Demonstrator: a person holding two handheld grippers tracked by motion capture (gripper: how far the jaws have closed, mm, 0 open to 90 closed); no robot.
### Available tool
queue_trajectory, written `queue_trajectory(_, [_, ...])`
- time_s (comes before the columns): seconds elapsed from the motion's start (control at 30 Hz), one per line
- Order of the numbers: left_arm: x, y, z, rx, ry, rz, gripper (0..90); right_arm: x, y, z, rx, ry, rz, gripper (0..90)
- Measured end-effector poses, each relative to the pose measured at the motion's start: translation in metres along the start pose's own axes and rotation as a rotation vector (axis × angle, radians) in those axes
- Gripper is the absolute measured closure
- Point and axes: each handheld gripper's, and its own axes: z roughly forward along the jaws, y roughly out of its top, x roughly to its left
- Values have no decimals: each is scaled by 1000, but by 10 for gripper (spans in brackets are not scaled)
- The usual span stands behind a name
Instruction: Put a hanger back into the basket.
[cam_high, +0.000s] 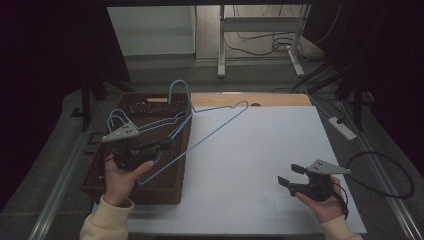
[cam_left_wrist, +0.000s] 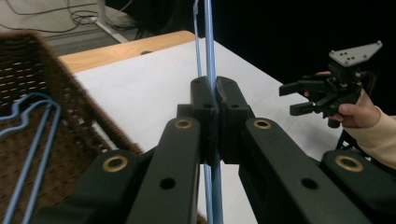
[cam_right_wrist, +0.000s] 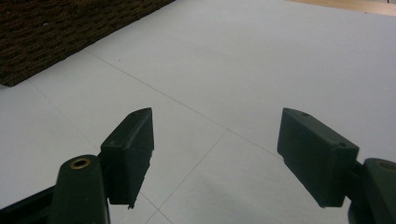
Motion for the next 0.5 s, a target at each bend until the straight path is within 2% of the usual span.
queue_trajectory(0.13, [10, -2, -11, -9, 39, -10, 877, -1, -1, 0, 1, -4, -2, 283])
queue_trajectory(0.5, [35, -5, -43, -66, 94, -41, 878, -2, -2, 0, 7, -11, 0, 283])
